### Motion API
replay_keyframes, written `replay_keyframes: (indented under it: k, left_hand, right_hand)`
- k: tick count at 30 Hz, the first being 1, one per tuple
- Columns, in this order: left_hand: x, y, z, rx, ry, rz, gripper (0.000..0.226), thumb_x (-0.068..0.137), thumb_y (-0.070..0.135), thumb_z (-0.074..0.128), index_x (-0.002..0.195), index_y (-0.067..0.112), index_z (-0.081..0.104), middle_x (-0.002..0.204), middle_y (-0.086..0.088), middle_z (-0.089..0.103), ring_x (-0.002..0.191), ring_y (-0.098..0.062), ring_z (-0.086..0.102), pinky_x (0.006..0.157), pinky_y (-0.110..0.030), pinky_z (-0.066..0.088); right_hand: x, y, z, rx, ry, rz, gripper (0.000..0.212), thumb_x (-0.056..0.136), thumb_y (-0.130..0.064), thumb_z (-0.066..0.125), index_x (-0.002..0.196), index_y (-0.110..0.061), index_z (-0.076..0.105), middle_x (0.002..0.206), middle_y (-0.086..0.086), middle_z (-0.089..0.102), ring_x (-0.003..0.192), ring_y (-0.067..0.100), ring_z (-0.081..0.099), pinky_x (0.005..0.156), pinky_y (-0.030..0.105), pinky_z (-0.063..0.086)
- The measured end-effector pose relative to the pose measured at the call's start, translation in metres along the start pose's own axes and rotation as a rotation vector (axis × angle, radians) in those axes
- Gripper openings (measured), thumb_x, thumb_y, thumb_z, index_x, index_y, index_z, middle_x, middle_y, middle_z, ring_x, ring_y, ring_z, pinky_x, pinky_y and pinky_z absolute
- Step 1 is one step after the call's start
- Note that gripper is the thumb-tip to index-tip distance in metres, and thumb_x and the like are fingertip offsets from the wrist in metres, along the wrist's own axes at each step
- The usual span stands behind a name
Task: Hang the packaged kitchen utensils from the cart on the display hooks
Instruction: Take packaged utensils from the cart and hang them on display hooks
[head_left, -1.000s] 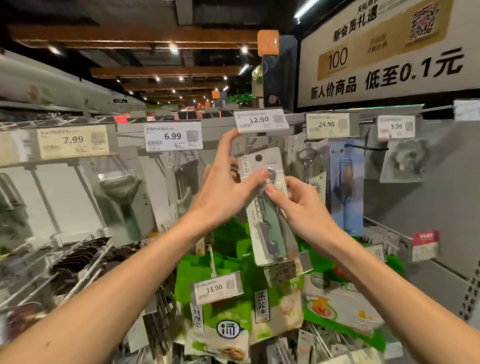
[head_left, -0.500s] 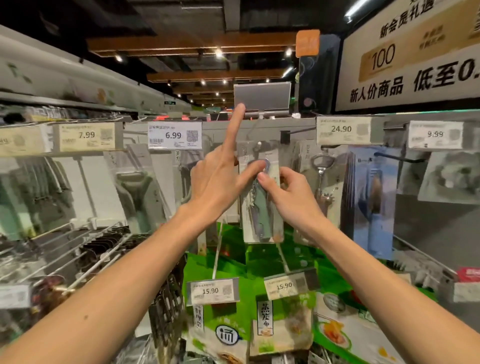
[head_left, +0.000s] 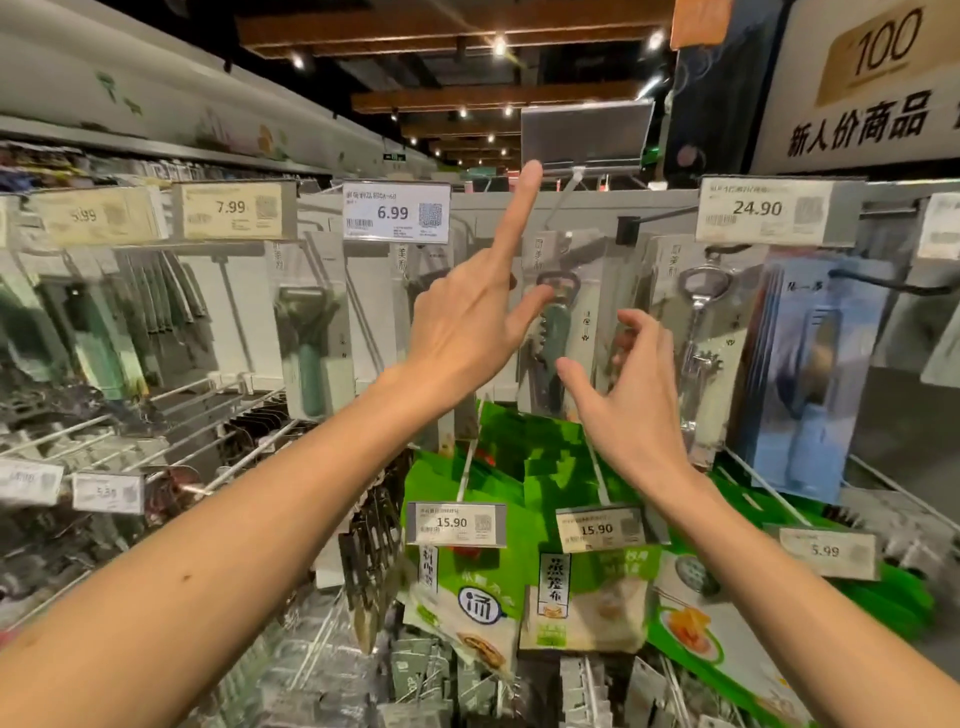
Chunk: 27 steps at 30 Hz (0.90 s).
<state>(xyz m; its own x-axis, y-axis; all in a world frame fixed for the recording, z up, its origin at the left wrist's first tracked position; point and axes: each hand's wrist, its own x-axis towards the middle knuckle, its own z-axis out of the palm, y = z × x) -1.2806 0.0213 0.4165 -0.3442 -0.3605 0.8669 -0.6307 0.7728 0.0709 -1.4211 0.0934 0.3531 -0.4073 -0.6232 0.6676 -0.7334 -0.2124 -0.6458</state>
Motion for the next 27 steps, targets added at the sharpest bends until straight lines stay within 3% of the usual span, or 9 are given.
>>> replay_keyframes:
  k: [3, 5, 7, 9, 12, 17, 20, 23, 27]
  left_hand:
    - [-0.028, -0.004, -0.021, -0.066, -0.101, 0.015, 0.065, 0.098, 0.046, 0.054, 0.153, 0.025, 0.026, 0.066, 0.005, 0.059, 0.058, -0.015, 0.059, 0.061, -0.041, 0.056]
    - [-0.057, -0.012, -0.040, -0.075, -0.197, -0.010, 0.034, 0.098, 0.051, 0.051, 0.118, 0.024, 0.058, 0.059, 0.006, 0.059, 0.056, -0.012, 0.057, 0.062, -0.039, 0.055]
    - [-0.090, -0.025, -0.063, -0.035, -0.259, -0.024, 0.039, 0.096, 0.055, 0.048, 0.077, 0.023, 0.058, 0.051, 0.007, 0.052, 0.052, -0.017, 0.054, 0.059, -0.039, 0.052]
    - [-0.128, -0.041, -0.090, 0.038, -0.344, -0.031, 0.046, 0.095, 0.055, 0.045, 0.065, 0.020, 0.050, 0.048, 0.008, 0.043, 0.050, -0.018, 0.046, 0.055, -0.038, 0.049]
    - [-0.203, -0.069, -0.142, 0.142, -0.538, -0.160, 0.048, 0.093, 0.058, 0.040, 0.064, 0.020, 0.046, 0.047, 0.008, 0.041, 0.047, -0.016, 0.042, 0.054, -0.035, 0.045]
    - [-0.366, -0.104, -0.266, 0.250, -0.686, -0.386, 0.040, 0.089, 0.061, 0.037, 0.073, 0.027, 0.049, 0.061, 0.006, 0.056, 0.062, -0.026, 0.063, 0.049, -0.032, 0.044]
    - [-0.455, -0.116, -0.346, 0.257, -0.734, -0.603, 0.040, 0.088, 0.062, 0.035, 0.086, 0.027, 0.054, 0.068, 0.009, 0.056, 0.070, -0.024, 0.064, 0.055, -0.033, 0.046]
    - [-0.529, -0.128, -0.412, 0.343, -0.760, -0.806, 0.051, 0.086, 0.064, 0.031, 0.087, 0.024, 0.062, 0.073, 0.008, 0.061, 0.075, -0.021, 0.064, 0.063, -0.035, 0.051]
    - [-0.608, -0.159, -0.484, 0.409, -0.695, -1.059, 0.039, 0.092, 0.055, 0.044, 0.100, 0.023, 0.064, 0.087, 0.007, 0.063, 0.087, -0.019, 0.063, 0.076, -0.035, 0.051]
  right_hand:
    - [-0.032, -0.001, -0.006, -0.039, 0.048, -0.111, 0.045, 0.088, -0.030, 0.069, 0.125, -0.013, 0.049, 0.110, 0.000, 0.051, 0.095, 0.013, 0.049, 0.084, 0.029, 0.041]
    - [-0.059, -0.005, -0.002, 0.001, -0.027, -0.143, 0.026, 0.088, -0.028, 0.070, 0.107, -0.019, 0.055, 0.093, -0.004, 0.056, 0.079, 0.009, 0.051, 0.072, 0.027, 0.042]
    - [-0.092, -0.011, 0.011, 0.035, -0.125, -0.159, 0.017, 0.087, -0.028, 0.071, 0.093, -0.022, 0.057, 0.080, -0.008, 0.056, 0.072, 0.006, 0.053, 0.063, 0.026, 0.042]
    - [-0.131, -0.021, 0.034, 0.062, -0.227, -0.150, 0.016, 0.085, -0.031, 0.070, 0.085, -0.024, 0.056, 0.073, -0.011, 0.054, 0.068, 0.005, 0.052, 0.060, 0.021, 0.040]
    - [-0.199, -0.047, 0.084, 0.091, -0.398, -0.163, 0.017, 0.083, -0.035, 0.067, 0.087, -0.022, 0.055, 0.072, -0.011, 0.051, 0.068, 0.006, 0.046, 0.061, 0.020, 0.037]
    - [-0.335, -0.120, 0.171, 0.196, -0.804, -0.142, 0.025, 0.081, -0.041, 0.064, 0.098, -0.023, 0.063, 0.084, -0.018, 0.048, 0.077, -0.005, 0.042, 0.065, 0.018, 0.034]
    - [-0.416, -0.176, 0.213, 0.252, -1.032, -0.197, 0.025, 0.084, -0.036, 0.069, 0.105, -0.022, 0.064, 0.090, -0.012, 0.055, 0.081, -0.005, 0.045, 0.075, 0.025, 0.044]
    - [-0.487, -0.229, 0.251, 0.293, -1.207, -0.210, 0.032, 0.086, -0.033, 0.070, 0.113, -0.017, 0.064, 0.096, -0.005, 0.059, 0.092, 0.015, 0.060, 0.083, 0.035, 0.049]
    - [-0.562, -0.288, 0.297, 0.251, -1.405, -0.295, 0.039, 0.091, -0.040, 0.064, 0.124, -0.022, 0.056, 0.114, -0.007, 0.060, 0.105, 0.009, 0.058, 0.092, 0.032, 0.048]
